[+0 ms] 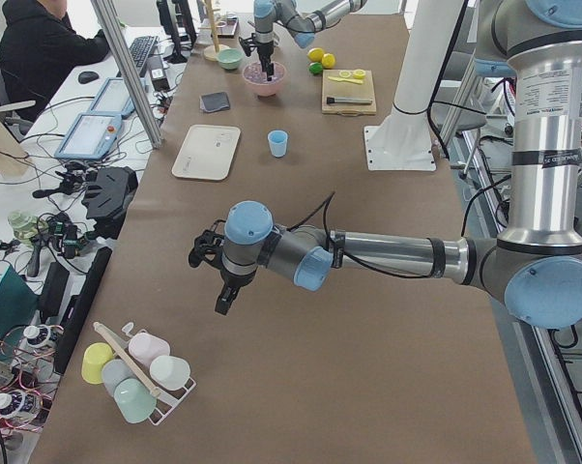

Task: Put ice and cherries in cup
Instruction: 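Lower the right gripper into the ice and grasp another cube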

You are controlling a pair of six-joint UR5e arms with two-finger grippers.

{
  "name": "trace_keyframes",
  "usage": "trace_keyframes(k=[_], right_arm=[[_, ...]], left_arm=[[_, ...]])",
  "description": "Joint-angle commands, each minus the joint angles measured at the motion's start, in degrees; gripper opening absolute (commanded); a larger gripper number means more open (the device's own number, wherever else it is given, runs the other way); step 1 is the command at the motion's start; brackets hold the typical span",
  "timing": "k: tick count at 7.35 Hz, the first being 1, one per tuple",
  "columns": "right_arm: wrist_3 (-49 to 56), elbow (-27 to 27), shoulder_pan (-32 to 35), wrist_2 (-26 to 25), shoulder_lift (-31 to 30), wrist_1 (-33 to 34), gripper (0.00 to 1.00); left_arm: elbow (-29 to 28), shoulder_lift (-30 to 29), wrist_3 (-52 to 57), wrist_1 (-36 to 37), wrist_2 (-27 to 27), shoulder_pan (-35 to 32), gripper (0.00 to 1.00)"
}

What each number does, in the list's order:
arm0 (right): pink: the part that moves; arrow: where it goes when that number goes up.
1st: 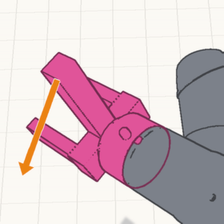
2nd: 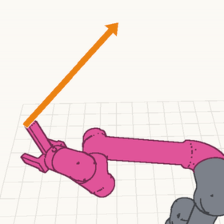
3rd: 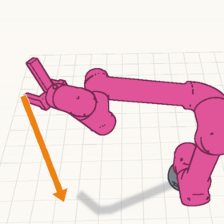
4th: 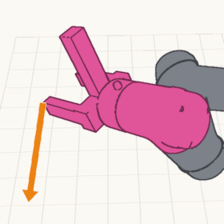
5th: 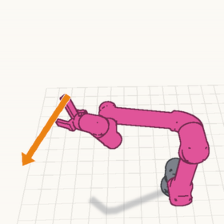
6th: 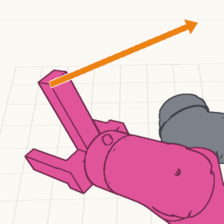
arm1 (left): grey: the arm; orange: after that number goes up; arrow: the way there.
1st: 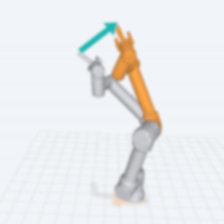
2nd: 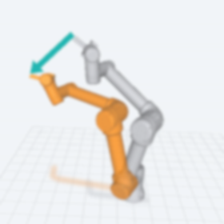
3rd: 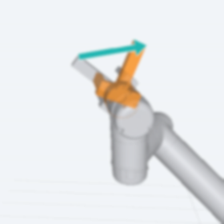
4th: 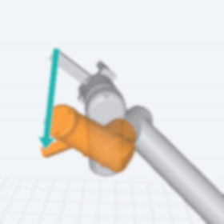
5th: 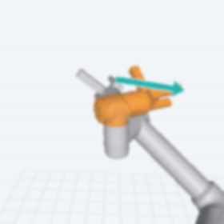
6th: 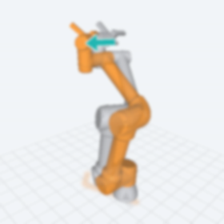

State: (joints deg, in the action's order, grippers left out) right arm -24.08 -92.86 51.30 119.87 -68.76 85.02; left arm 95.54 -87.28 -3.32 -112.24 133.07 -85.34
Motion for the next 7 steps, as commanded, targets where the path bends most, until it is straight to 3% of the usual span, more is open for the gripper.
trace_keyframes(k=[1, 4, 7], right_arm=[[0.0, -0.21, -0.32, -0.34, -0.59, -0.03, 0.75], [-0.09, -0.56, -1.2, -0.51, -0.76, -0.11, 0.64], [0.17, -0.56, -1.21, -0.69, -1.03, -0.11, 0.62]], left_arm=[[-0.09, 0.18, -0.02, 0.0, -0.01, 0.0, 0.98], [-0.09, 0.27, 0.07, 0.0, -0.09, 0.0, 0.98], [-0.09, 0.36, -0.02, 0.0, -0.09, 0.0, 0.98]])
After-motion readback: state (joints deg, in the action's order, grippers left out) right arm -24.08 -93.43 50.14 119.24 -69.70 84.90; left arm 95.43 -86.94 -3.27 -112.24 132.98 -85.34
